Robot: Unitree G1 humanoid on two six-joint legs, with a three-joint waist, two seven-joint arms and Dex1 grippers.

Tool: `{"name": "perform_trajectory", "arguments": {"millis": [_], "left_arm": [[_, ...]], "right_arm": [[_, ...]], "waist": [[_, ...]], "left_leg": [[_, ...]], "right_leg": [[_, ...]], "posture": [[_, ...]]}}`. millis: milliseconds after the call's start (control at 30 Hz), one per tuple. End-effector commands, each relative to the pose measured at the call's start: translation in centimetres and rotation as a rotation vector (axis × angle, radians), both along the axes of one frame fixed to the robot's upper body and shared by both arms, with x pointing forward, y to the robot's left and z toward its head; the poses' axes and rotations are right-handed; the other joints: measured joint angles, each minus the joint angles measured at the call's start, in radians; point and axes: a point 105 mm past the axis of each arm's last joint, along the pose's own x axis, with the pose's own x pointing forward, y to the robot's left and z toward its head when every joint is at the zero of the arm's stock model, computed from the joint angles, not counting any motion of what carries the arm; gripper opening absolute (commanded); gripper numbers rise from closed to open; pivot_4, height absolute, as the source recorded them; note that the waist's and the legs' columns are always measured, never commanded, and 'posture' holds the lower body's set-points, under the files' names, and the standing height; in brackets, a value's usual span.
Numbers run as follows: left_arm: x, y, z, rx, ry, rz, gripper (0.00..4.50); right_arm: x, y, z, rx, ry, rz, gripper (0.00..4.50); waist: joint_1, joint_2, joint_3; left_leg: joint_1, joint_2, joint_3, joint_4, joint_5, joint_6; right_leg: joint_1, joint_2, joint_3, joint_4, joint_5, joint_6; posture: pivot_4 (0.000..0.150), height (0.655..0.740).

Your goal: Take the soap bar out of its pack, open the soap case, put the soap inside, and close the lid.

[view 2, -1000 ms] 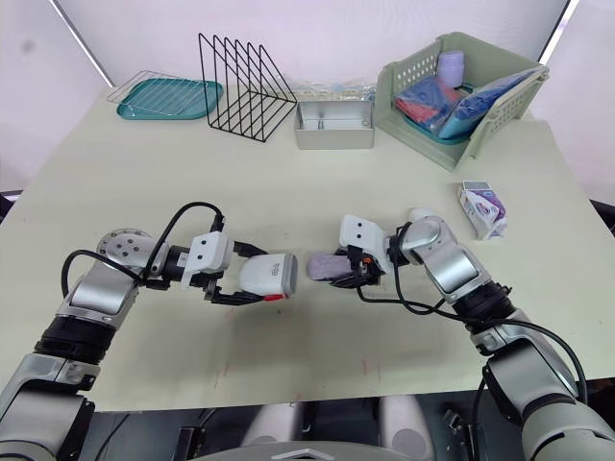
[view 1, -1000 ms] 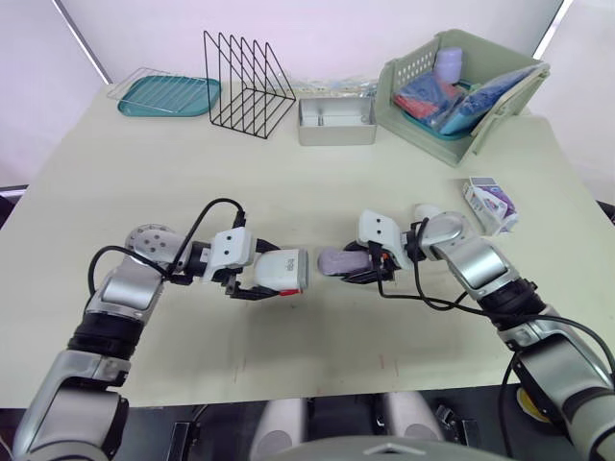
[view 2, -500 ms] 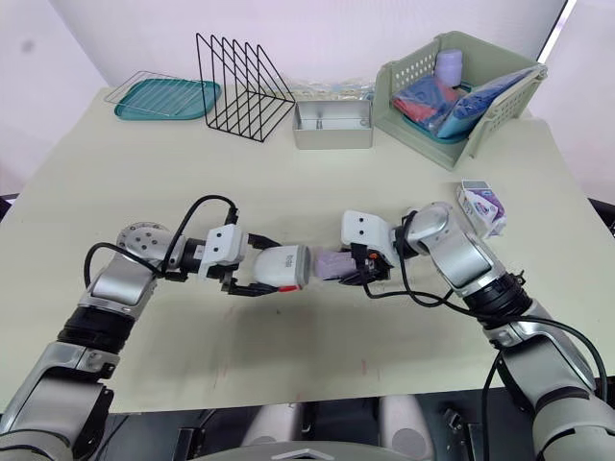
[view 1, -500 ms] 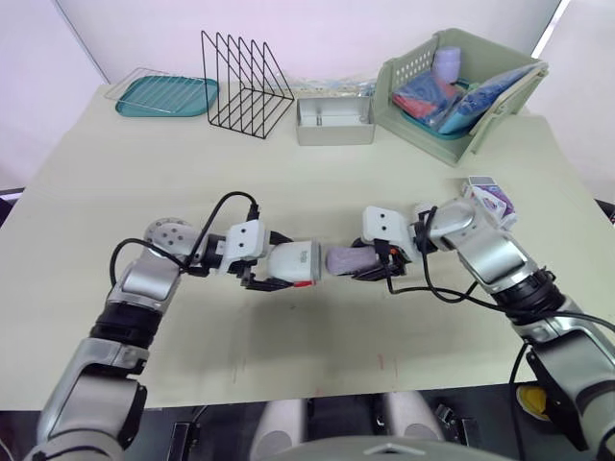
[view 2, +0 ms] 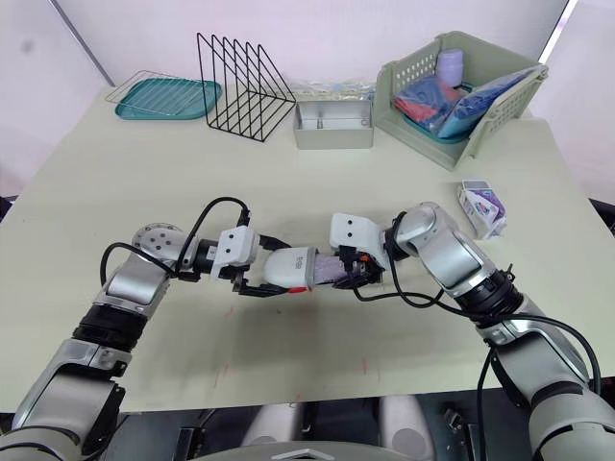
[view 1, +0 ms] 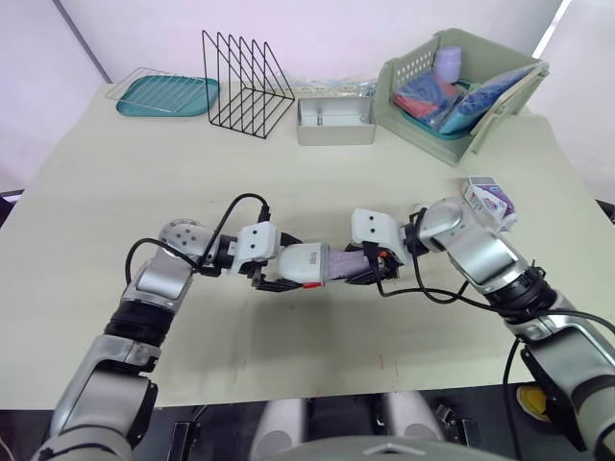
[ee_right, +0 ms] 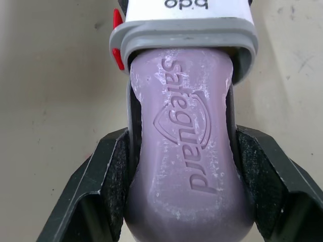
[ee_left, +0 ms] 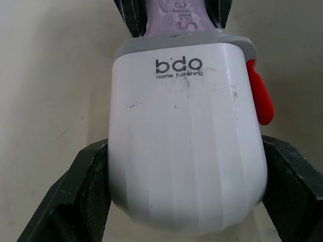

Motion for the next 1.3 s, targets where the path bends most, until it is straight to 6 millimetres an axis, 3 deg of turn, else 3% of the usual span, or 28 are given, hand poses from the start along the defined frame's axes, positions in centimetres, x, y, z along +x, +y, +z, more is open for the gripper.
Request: {"name": "perform_trajectory", "arguments": {"millis": [33, 267, 400, 467, 500, 533, 567, 867, 1200, 1300], "left_arm": [[0.5, -1.1, 1.8, -0.053, -0.069, -0.009, 3.46], [0.9, -2.6, 1.3, -0.083, -0.078, 0.009, 3.46], [1.0, -2.7, 0.9, -0.076, -0.085, 0.019, 3.46], [1.1, -2.7, 0.8, -0.073, -0.086, 0.022, 3.46], [1.1, -2.7, 0.7, -0.071, -0.086, 0.024, 3.46], [1.1, -2.7, 0.6, -0.068, -0.085, 0.023, 3.46], [1.1, -2.7, 0.5, -0.067, -0.084, 0.023, 3.46], [0.8, -2.6, 0.0, -0.052, -0.074, 0.011, 3.46], [0.8, -2.4, -0.1, -0.039, -0.072, 0.006, 3.46], [0.9, -2.4, 0.1, -0.047, -0.073, 0.009, 3.46]], "right_arm": [[0.0, 0.6, 0.9, -0.014, -0.039, 0.015, 2.49], [-0.2, 2.2, 1.9, 0.002, -0.063, 0.02, 2.49], [-0.3, 1.3, 1.7, -0.048, -0.078, 0.028, 2.49], [-0.4, 1.1, 1.7, -0.053, -0.08, 0.029, 3.51], [-0.5, 0.9, 1.8, -0.053, -0.078, 0.028, 3.69], [-0.5, 0.8, 2.1, -0.047, -0.083, 0.031, 4.28], [-0.6, 0.8, 2.3, -0.043, -0.088, 0.033, 4.41], [-0.1, 0.0, 3.8, -0.005, -0.138, 0.016, 4.41], [1.6, -3.5, 4.4, 0.001, -0.186, -0.075, 4.41], [2.1, -4.8, 3.1, -0.003, -0.198, -0.093, 3.69]], "waist": [[0.0, 0.0, 0.0], [0.0, 0.0, 0.0], [0.001, 0.0, 0.0], [0.001, 0.0, 0.0], [0.001, 0.0, 0.0], [0.0, 0.0, 0.0], [0.0, 0.0, 0.0], [0.0, 0.0, 0.0], [0.001, 0.0, 0.0], [0.001, 0.0, 0.0]], "left_leg": [[0.0, 0.0, 0.0, 0.0, 0.0, 0.0], [0.0, 0.0, 0.0, 0.0, 0.0, 0.0], [0.0, 0.0, 0.0, 0.0, 0.0, 0.0], [-0.001, 0.0, 0.0, 0.0, 0.0, 0.0], [-0.001, 0.0, 0.0, 0.0, 0.0, 0.0], [-0.001, 0.0, 0.0, 0.0, 0.0, 0.0], [-0.001, 0.0, 0.0, 0.0, 0.0, 0.0], [-0.001, 0.0, 0.0, 0.0, 0.0, 0.0], [-0.001, 0.0, 0.0, 0.0, 0.0, 0.0], [-0.001, 0.0, 0.0, 0.0, 0.0, 0.0]], "right_leg": [[0.0, 0.0, 0.0, 0.0, 0.0, 0.0], [0.0, 0.0, 0.0, 0.0, 0.0, 0.0], [0.0, 0.0, 0.0, 0.0, 0.0, 0.0], [-0.001, 0.0, 0.0, 0.0, 0.0, 0.0], [-0.001, 0.0, 0.0, 0.0, 0.0, 0.0], [-0.001, 0.0, 0.0, 0.0, 0.0, 0.0], [-0.001, 0.0, 0.0, 0.0, 0.0, 0.0], [-0.001, 0.0, 0.0, 0.0, 0.0, 0.0], [-0.001, 0.0, 0.0, 0.0, 0.0, 0.0], [-0.001, 0.0, 0.0, 0.0, 0.0, 0.0]], "posture": [[0.15, 0.74], [0.15, 0.74], [0.15, 0.74], [0.15, 0.74], [0.15, 0.74], [0.15, 0.74], [0.15, 0.74], [0.15, 0.74], [0.15, 0.74], [0.15, 0.74]]}}
